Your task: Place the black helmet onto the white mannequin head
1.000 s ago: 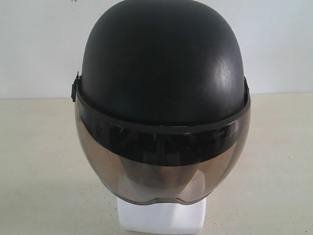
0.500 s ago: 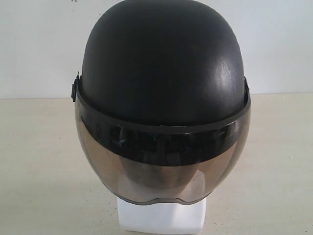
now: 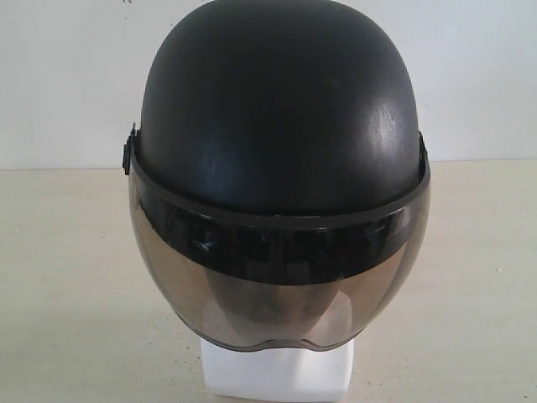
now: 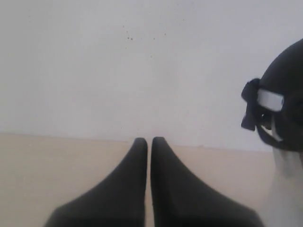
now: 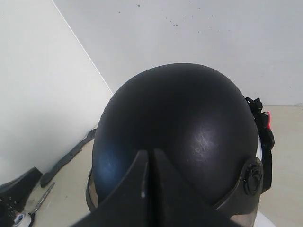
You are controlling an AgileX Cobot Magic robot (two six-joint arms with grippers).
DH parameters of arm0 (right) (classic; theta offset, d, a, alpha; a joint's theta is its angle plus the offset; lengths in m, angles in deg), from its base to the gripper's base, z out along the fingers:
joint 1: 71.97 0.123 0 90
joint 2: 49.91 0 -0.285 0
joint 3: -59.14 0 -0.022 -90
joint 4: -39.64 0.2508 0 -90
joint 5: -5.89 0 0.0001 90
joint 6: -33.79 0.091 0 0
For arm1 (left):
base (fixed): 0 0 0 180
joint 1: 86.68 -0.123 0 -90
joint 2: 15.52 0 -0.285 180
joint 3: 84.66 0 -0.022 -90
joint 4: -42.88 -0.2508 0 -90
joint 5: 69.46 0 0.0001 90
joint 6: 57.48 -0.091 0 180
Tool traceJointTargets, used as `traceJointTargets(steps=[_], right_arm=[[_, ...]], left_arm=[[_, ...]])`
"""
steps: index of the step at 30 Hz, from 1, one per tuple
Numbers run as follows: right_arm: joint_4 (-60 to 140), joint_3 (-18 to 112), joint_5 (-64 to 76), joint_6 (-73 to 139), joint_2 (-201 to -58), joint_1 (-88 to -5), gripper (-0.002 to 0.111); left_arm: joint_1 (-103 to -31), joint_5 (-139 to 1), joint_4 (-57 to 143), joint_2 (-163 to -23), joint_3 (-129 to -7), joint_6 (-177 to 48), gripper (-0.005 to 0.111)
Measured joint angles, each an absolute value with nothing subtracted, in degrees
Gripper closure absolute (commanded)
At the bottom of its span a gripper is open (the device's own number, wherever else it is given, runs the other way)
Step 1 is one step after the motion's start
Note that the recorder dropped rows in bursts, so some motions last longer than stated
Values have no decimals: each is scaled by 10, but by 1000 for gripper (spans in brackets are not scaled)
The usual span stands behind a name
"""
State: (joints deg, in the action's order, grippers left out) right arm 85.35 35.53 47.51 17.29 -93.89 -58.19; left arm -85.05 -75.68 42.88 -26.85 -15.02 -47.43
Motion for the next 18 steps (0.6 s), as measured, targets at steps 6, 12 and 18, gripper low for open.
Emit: traceJointTargets(steps=[6,12,18], right_arm=[[853,355,475,173,-939,-582,108],[853,355,475,173,-939,-582,108],[853,355,475,173,-939,-582,108]], left_arm=[[-850,-737,429,-238,-79,-474,102],[-850,-790,416,-235,-76,-480,102],[-850,-866,416,-235,-76,-480,102]])
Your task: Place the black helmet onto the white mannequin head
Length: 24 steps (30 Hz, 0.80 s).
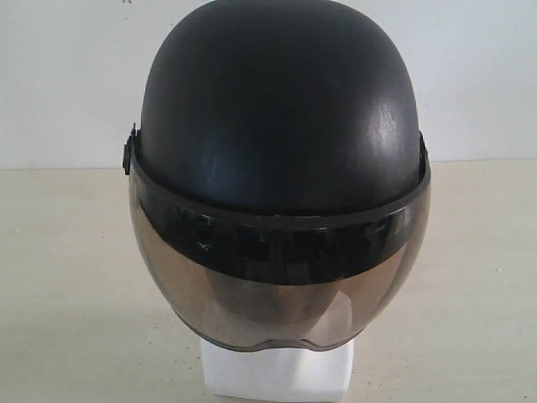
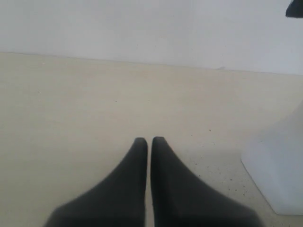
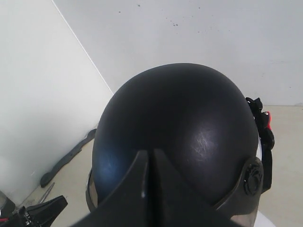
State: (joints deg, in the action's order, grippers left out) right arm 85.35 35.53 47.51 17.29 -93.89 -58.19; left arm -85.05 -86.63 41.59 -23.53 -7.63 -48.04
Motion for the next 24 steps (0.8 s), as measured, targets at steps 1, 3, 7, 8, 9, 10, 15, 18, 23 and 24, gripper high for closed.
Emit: traceJointTargets(steps=[1,3,7,8,9,10,15,18,23,24], right_arm=[[853,355,475,173,-939,-582,108],[853,355,475,173,-939,-582,108],[853,355,475,173,-939,-582,108],[853,355,475,173,-939,-582,108],[853,355,475,173,-939,-582,108],[853,355,475,173,-939,-582,108],[853,355,475,173,-939,-582,108],[853,355,475,173,-939,-582,108],[853,355,475,173,-939,-582,108],[846,355,475,150,-939,-582,108]], left_arm=[[-850,-871,416,-235,-76,-480,102],[-850,-874,416,-235,-76,-480,102],[-850,-875,416,-235,-76,-480,102],[-850,-875,416,-235,-76,-480,102],[-850,-875,416,-235,-76,-480,102],[-850,-875,416,-235,-76,-480,102],[-850,-875,416,-235,-76,-480,102],[-850,-875,416,-235,-76,-480,102],[-850,-875,416,-235,-76,-480,102],[-850,-875,416,-235,-76,-480,102]])
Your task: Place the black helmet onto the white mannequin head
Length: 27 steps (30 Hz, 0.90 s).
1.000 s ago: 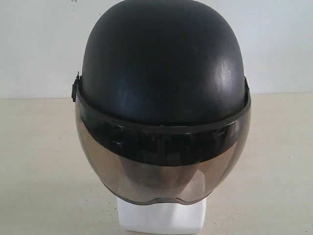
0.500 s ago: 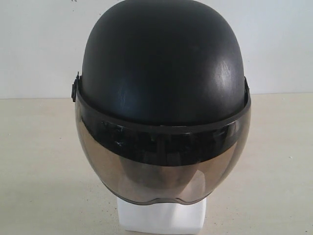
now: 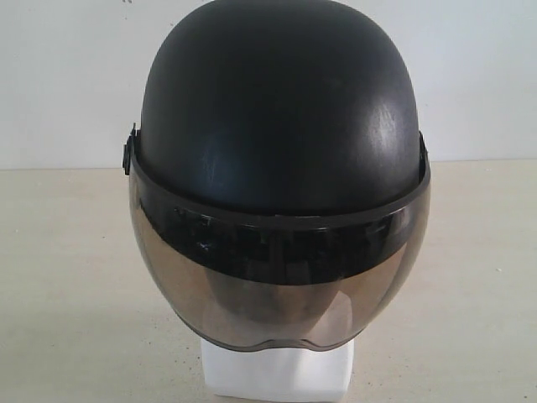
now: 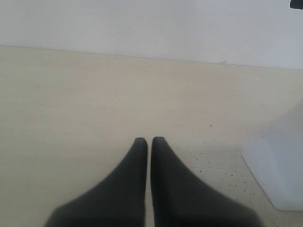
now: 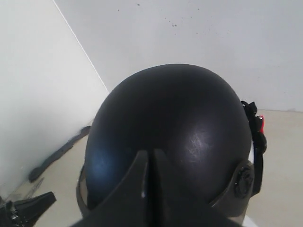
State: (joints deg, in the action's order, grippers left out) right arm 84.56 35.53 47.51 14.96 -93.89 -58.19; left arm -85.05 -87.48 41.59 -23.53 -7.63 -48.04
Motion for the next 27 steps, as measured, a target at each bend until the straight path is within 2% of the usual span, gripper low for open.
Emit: traceJointTargets(steps=[7,9,13,16,19,24,27], right_arm=[[832,346,426,120,-939,-582,108],[829,305,338,120,-937,-582,108],[831,136,91,159,-889,-582,108],[830,41,8,135,-809,-582,108],[720,-43,-23,119,-719,-582,108],[543,-113,-25,152,-664,-582,108],[507,-150,-25,166,-642,-582,108]], left_arm=[[-850,-875,416,-235,-76,-480,102],[-850,-875,416,-235,-76,-480,102],[-850,-875,416,-235,-76,-480,102],[-850,-875,416,-235,-76,-480,102],[-850,-875,416,-235,-76,-480,102],[-850,-875,416,-235,-76,-480,102],[-850,-875,416,-235,-76,-480,102]])
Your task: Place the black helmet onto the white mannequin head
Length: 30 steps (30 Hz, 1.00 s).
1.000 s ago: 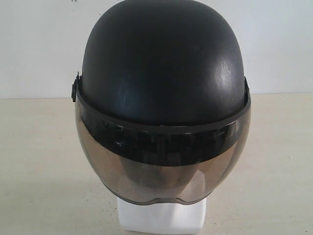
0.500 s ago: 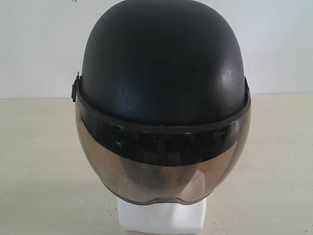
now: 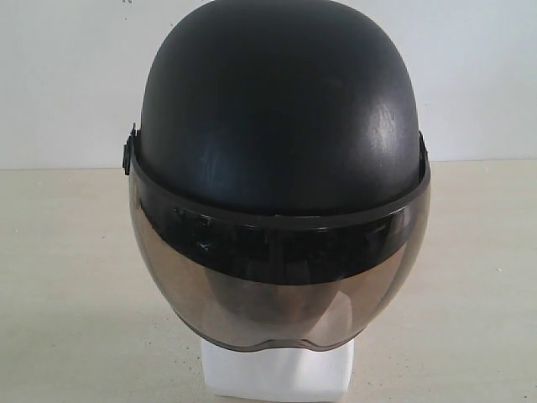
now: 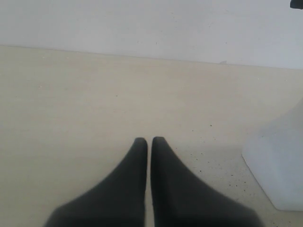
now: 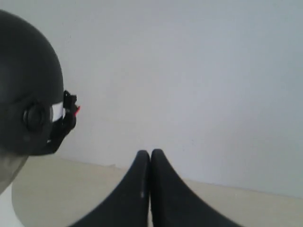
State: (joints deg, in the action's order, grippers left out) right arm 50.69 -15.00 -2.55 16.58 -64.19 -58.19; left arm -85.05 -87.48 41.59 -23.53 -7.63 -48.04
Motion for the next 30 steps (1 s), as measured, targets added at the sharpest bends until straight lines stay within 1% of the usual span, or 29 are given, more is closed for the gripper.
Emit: traceJointTargets(steps=[3,8,19,30], right_arm=[[497,-176,-11,177,-624,-582,108],[472,-178,74,191,-600,-582,108],[428,-182,236,252,-594,-582,108],[426,-182,248,257,-594,-583,108]], left_arm=[[-850,-875,416,-235,-76,-480,102],[-850,-875,416,-235,-76,-480,102],[-850,-875,416,-235,-76,-480,102],[-850,-875,416,-235,-76,-480,102]])
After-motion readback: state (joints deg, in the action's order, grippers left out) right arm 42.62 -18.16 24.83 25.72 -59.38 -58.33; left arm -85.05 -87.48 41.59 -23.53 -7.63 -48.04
